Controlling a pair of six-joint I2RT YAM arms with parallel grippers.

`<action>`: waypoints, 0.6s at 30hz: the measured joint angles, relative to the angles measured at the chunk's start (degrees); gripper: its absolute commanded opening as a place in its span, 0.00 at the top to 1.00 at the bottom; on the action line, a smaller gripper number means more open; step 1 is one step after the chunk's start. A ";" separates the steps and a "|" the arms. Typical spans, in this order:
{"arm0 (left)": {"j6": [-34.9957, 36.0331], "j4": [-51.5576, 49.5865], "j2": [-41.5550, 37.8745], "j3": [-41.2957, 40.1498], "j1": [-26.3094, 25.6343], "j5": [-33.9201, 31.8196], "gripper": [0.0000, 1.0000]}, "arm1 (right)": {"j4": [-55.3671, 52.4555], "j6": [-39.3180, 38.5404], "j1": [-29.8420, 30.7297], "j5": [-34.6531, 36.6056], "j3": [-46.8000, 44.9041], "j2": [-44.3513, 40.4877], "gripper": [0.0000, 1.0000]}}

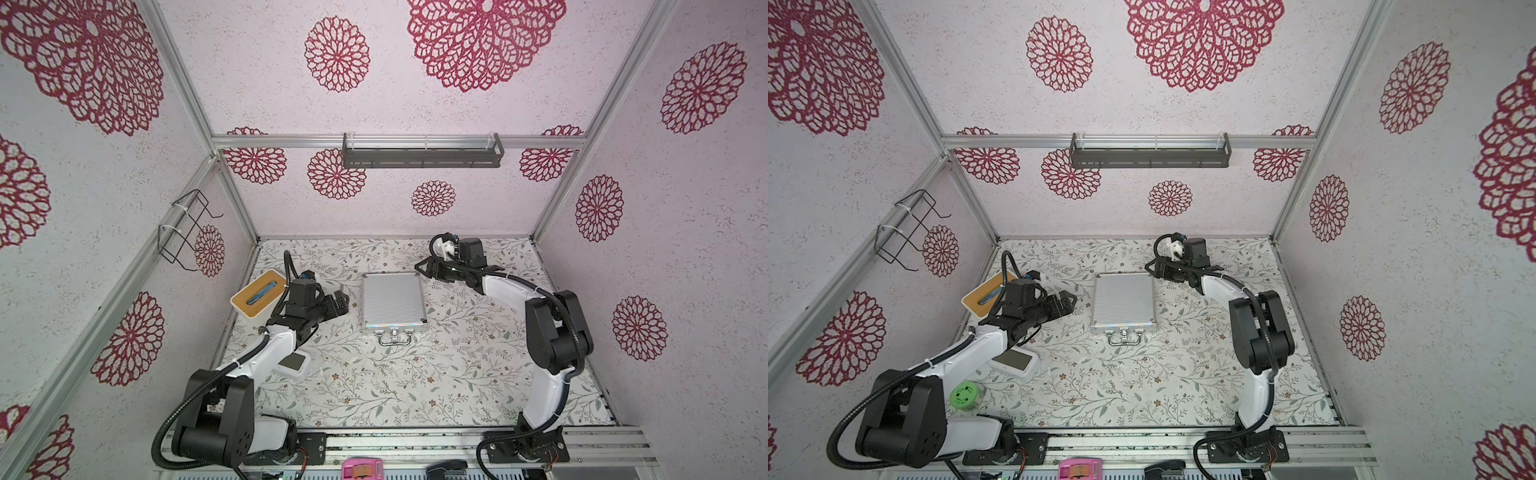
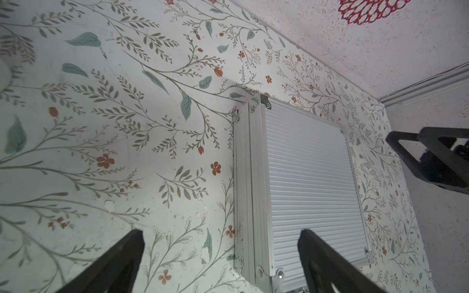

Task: Close the poker set cases
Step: Adjust the poker set case at the center of the board.

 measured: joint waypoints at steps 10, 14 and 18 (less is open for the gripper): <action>0.92 2.32 9.27 4.42 -4.79 0.98 0.02 | 2.58 0.63 -0.81 -2.14 5.60 12.68 0.31; 1.09 3.50 13.97 6.67 -6.80 1.46 0.02 | 3.85 1.51 -0.79 -4.28 6.58 13.27 0.32; 0.98 5.75 16.98 7.19 -7.43 2.71 0.02 | 3.54 1.25 -0.15 -6.14 9.01 15.26 0.34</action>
